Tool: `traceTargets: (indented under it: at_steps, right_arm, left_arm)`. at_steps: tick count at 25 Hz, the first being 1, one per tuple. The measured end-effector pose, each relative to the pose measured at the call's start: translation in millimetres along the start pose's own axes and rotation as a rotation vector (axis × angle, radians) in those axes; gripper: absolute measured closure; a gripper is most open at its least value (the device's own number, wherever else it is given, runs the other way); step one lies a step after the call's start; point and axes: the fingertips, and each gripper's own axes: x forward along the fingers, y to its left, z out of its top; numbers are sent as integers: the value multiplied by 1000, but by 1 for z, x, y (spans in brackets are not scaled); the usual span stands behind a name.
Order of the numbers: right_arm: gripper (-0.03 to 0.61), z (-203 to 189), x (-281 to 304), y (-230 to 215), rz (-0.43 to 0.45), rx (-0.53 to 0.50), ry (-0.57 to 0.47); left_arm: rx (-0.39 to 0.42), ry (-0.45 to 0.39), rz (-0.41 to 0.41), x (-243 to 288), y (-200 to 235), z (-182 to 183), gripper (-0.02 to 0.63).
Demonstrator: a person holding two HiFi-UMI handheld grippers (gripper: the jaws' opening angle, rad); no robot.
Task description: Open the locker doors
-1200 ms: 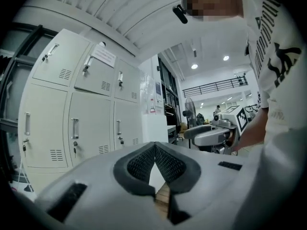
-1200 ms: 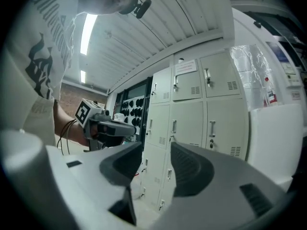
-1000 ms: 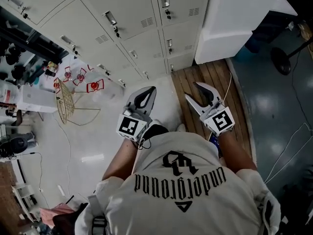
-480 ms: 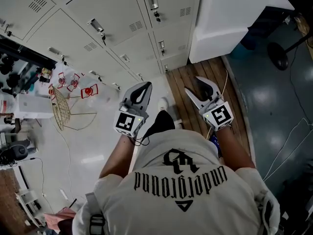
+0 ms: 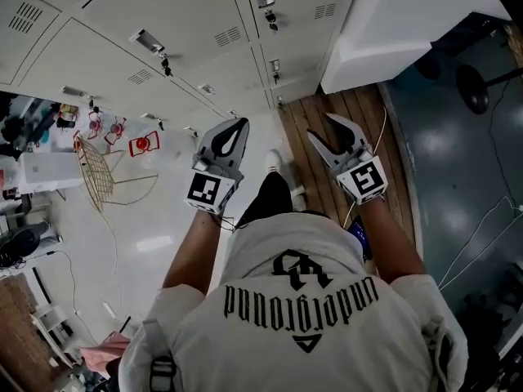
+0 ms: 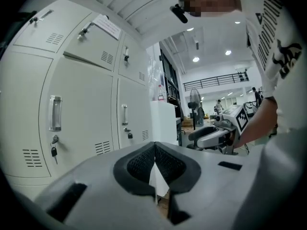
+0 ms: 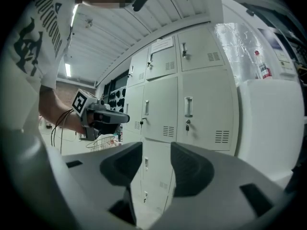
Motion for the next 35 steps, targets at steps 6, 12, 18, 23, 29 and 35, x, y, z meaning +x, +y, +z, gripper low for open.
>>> traceTargets:
  at_steps: [6, 12, 18, 23, 29, 35]
  right_arm:
    - [388, -39, 63, -27, 21, 16, 58]
    - [390, -95, 133, -57, 35, 23, 124]
    - [398, -172, 199, -84, 40, 38, 202]
    - [399, -236, 247, -102, 48, 58, 241]
    - [407, -284, 288, -110, 57, 58, 265]
    - [403, -305, 321, -117, 70, 37, 283]
  left_arm:
    - [-38, 61, -30, 38, 40, -38, 606]
    - [-36, 130, -62, 84, 82, -91, 606]
    - [-39, 179, -93, 124, 112, -160, 606]
    - [-2, 178, -135, 158, 126, -210, 606]
    - [-75, 181, -116, 176, 138, -243, 606]
    - [-99, 176, -92, 188, 148, -272, 606]
